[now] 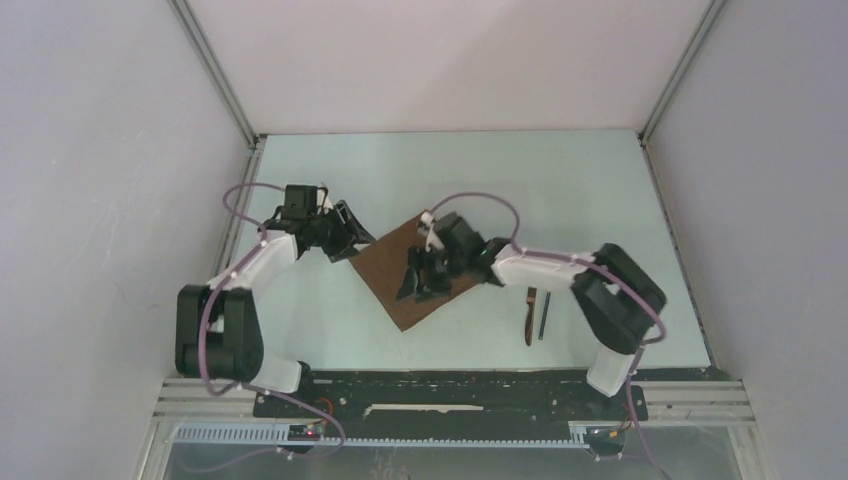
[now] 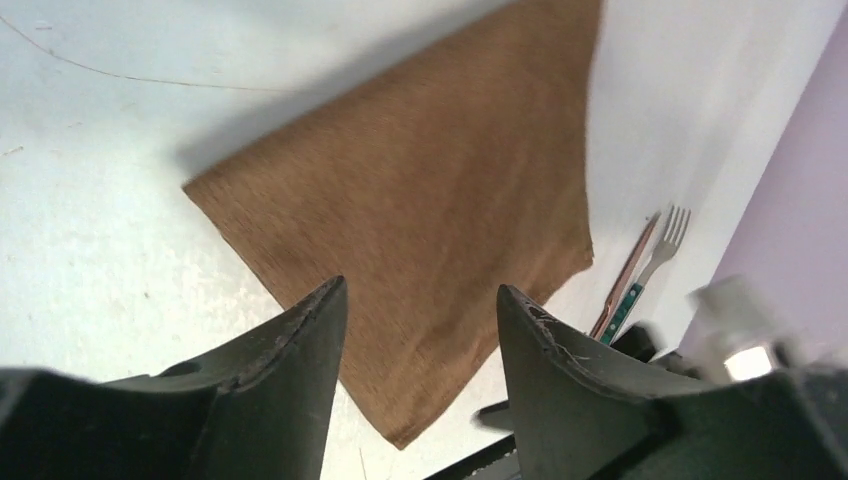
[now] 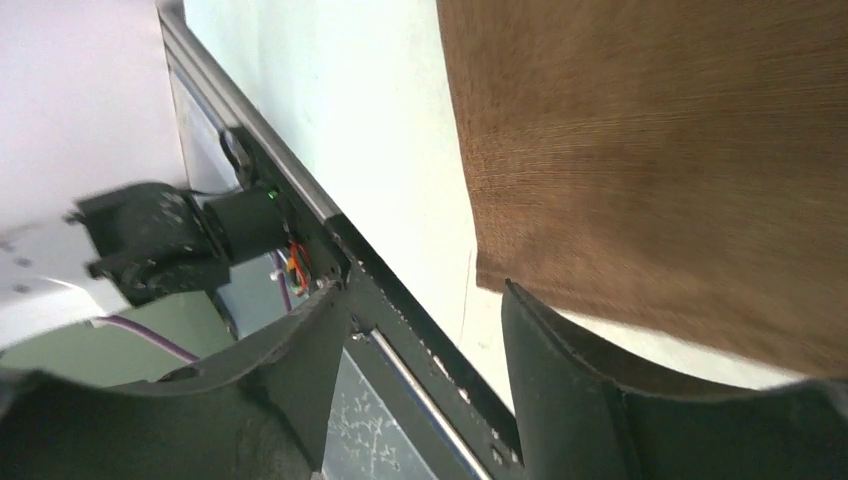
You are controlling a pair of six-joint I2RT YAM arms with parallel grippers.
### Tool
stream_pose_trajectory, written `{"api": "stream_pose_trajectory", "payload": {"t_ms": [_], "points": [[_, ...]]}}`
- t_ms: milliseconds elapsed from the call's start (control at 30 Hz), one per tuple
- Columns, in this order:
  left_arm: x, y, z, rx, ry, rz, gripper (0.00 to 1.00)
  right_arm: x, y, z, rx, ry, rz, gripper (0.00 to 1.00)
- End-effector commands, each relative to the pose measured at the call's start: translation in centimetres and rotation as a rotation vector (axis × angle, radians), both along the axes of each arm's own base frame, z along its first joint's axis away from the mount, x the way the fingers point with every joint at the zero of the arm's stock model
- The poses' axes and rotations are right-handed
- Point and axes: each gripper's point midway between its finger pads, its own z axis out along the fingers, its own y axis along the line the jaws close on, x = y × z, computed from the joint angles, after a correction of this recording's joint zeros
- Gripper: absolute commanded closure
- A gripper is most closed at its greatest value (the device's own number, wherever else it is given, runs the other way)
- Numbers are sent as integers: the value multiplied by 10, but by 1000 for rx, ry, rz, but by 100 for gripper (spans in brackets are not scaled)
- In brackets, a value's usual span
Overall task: Fold the napkin into a case and place the utensils inside
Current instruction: Rotate the square-folded napkin at the center of the board, then pick up the top corner of the square-folded napkin from the center of the board.
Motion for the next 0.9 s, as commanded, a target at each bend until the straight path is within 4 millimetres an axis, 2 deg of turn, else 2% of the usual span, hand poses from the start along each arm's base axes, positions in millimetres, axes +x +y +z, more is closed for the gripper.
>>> {"api": "stream_pose_trajectory", "payload": {"t_ms": [0,33,100,167,300,500,633,767,867], "points": [[-25,-4,36,90,-110,-87,38,47,-79,26,-226,-70,-173,33],[-33,-7,36,92,-107,-101,37,55,-99,24,-272,-40,-229,32],[-49,-9,30,95,-97,-118,36,66,-128,25,-304,1,-304,32],[-59,-10,28,97,-95,-123,29,80,-147,25,-300,9,-351,34],[-70,-10,30,92,-103,-138,27,103,-166,8,-255,76,-373,49],[-78,-12,36,73,-111,-152,26,113,-171,-13,-224,136,-388,54],[-78,-13,39,65,-119,-157,26,110,-172,-22,-223,155,-399,48],[-74,-14,38,68,-117,-154,26,108,-171,-30,-207,165,-402,47],[-68,-20,40,32,-114,-158,27,109,-170,-36,-201,177,-405,51]]}}
